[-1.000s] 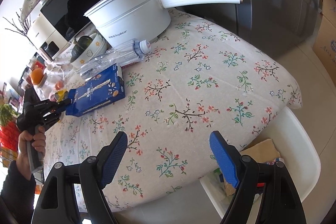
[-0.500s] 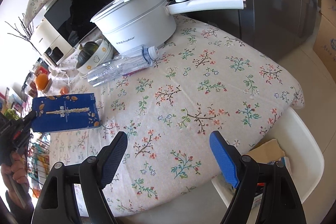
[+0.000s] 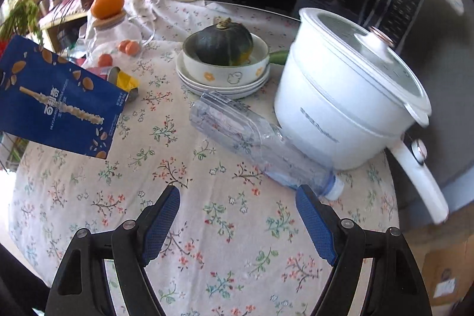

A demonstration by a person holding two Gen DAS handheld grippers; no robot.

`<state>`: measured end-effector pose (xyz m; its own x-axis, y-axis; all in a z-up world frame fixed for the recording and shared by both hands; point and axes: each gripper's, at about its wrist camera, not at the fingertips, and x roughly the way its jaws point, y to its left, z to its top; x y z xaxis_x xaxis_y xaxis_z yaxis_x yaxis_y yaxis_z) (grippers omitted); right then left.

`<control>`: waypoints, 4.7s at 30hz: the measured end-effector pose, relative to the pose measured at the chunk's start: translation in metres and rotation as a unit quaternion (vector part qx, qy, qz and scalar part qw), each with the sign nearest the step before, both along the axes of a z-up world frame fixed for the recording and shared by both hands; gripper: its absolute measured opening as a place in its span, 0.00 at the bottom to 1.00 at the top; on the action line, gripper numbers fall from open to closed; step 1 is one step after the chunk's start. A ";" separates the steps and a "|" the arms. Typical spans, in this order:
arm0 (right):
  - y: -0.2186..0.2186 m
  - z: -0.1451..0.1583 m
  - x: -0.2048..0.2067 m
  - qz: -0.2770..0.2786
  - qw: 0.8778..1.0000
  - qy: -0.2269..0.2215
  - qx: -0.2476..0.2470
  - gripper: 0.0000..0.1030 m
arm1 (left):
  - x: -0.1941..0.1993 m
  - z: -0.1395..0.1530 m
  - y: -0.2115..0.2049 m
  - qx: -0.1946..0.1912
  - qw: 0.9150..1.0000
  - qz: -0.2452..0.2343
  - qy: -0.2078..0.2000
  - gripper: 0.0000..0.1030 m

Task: Collect trash
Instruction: 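Hold the blue box with the left tool while the right tool moves to the plastic bottle, then grasp and lift the clear plastic bottle with the right tool while the left tool holds the box, then carry the blue box and plastic bottle with both tools over the white bin, then open the left tool to drop the box while the right tool drops the bottle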

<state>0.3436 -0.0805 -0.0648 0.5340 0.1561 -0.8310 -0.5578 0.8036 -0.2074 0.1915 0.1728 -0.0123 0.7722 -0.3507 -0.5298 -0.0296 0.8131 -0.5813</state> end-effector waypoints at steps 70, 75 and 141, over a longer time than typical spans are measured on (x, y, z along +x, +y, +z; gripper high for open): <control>-0.150 0.096 -0.208 -0.191 0.963 -0.145 0.122 0.63 | -0.042 0.032 -0.175 0.079 0.987 -0.142 -0.010 0.10; -0.187 0.090 -0.229 -0.228 0.949 -0.141 0.166 0.63 | -0.050 0.034 -0.208 0.099 0.980 -0.174 -0.018 0.10; -0.379 -0.001 -0.318 -0.456 0.862 -0.006 0.220 0.76 | -0.088 -0.068 -0.394 0.258 0.902 -0.346 0.012 0.76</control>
<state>0.0255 -0.4597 -0.0659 0.6104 -0.0344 -0.7913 0.3477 0.9093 0.2287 0.1035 -0.2216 -0.0805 0.4492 -0.4466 -0.7738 0.5819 0.8035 -0.1259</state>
